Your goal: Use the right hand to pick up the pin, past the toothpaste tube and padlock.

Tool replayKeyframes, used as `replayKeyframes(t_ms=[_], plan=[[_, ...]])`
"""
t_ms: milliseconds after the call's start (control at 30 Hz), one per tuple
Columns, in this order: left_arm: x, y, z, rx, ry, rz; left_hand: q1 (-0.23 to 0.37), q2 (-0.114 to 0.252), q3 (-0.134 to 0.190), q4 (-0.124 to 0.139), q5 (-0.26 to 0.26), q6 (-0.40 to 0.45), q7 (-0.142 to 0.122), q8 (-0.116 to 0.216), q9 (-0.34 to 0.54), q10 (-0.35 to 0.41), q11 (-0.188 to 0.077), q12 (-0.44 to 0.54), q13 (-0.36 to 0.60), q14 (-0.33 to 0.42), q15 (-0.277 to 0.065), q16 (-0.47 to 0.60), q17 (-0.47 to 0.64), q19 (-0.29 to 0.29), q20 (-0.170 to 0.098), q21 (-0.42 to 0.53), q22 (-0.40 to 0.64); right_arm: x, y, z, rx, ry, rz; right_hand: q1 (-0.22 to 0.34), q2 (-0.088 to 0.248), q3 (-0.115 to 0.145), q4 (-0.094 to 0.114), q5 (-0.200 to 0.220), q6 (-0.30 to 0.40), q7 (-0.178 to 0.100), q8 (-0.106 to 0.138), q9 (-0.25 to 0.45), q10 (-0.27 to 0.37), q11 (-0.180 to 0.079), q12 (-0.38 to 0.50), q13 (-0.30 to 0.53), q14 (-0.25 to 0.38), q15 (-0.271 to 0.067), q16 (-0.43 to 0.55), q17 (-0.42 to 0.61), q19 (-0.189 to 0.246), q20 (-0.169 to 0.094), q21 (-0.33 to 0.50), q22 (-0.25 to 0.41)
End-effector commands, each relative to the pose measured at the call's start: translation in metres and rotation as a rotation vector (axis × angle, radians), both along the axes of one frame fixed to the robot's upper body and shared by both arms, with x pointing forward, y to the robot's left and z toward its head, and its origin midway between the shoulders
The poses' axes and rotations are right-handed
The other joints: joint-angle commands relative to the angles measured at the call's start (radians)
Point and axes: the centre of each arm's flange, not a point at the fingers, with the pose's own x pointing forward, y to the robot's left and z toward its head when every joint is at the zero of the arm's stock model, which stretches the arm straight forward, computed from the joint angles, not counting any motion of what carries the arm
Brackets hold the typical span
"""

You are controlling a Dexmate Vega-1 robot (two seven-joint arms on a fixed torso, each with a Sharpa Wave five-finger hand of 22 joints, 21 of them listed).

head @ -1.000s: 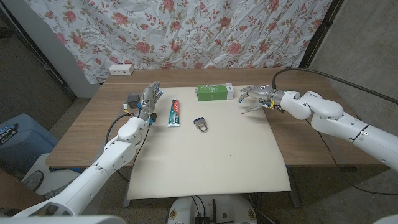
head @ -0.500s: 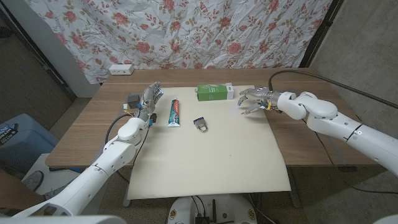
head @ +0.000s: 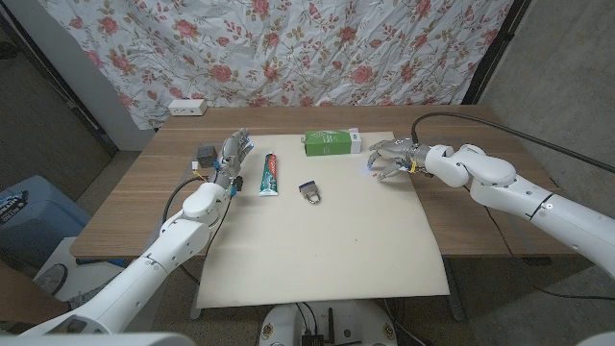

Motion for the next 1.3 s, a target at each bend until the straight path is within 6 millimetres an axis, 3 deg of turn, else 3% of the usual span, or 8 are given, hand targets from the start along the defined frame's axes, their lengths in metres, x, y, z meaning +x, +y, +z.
replayKeyframes(t_ms=[33, 500, 700, 1300], plan=[[0.0, 0.0, -0.002, 0.003, 0.013, 0.004, -0.002, 0.066, 0.008, 0.001, 0.0, 0.012, 0.001, -0.003, 0.006, 0.005, 0.0, -0.001, 0.001, 0.009, -0.008, 0.0, 0.004, 0.011, -0.002, -0.001, 0.006, 0.007, 0.001, -0.001, -0.016, -0.012, -0.001, 0.018, -0.004, 0.005, -0.002, 0.004, 0.017, -0.003, 0.009, 0.005, 0.009, 0.0, 0.009, 0.004, 0.006, -0.008, 0.008, 0.002, 0.011, -0.005, 0.0, 0.003], [0.001, -0.001, -0.004, -0.005, 0.015, -0.003, -0.003, 0.065, 0.009, 0.001, 0.0, 0.014, 0.0, -0.004, 0.006, 0.006, -0.001, -0.001, 0.002, 0.01, -0.008, -0.001, 0.004, 0.011, -0.001, -0.001, 0.006, 0.01, 0.002, -0.008, -0.023, -0.045, 0.02, 0.032, -0.006, 0.003, 0.0, -0.003, 0.064, -0.003, 0.033, 0.01, 0.025, -0.004, 0.011, 0.004, 0.023, -0.028, 0.017, 0.007, 0.027, -0.012, 0.002, 0.003], [0.0, -0.001, -0.004, 0.003, 0.022, -0.001, -0.003, 0.065, 0.009, 0.002, 0.0, 0.014, 0.0, -0.004, 0.006, 0.006, -0.002, -0.002, 0.002, 0.009, -0.008, -0.001, 0.004, 0.011, -0.001, -0.001, 0.006, 0.011, -0.002, -0.012, -0.019, -0.067, 0.04, 0.035, -0.012, -0.005, 0.003, -0.005, 0.102, -0.005, 0.053, 0.015, 0.042, -0.014, 0.014, 0.004, 0.052, -0.047, 0.03, 0.013, 0.061, -0.025, 0.009, 0.004], [0.0, -0.003, -0.004, -0.003, 0.02, -0.007, -0.004, 0.065, 0.011, 0.002, 0.0, 0.017, -0.003, -0.004, 0.006, 0.006, -0.002, -0.003, 0.002, 0.011, -0.007, -0.001, 0.004, 0.011, 0.0, -0.002, 0.006, 0.014, -0.009, -0.019, -0.002, -0.111, 0.074, 0.046, -0.016, -0.015, 0.005, 0.0, 0.198, -0.004, 0.103, 0.025, 0.076, -0.018, 0.018, 0.004, 0.085, -0.082, 0.048, 0.025, 0.1, -0.044, 0.012, 0.005]])
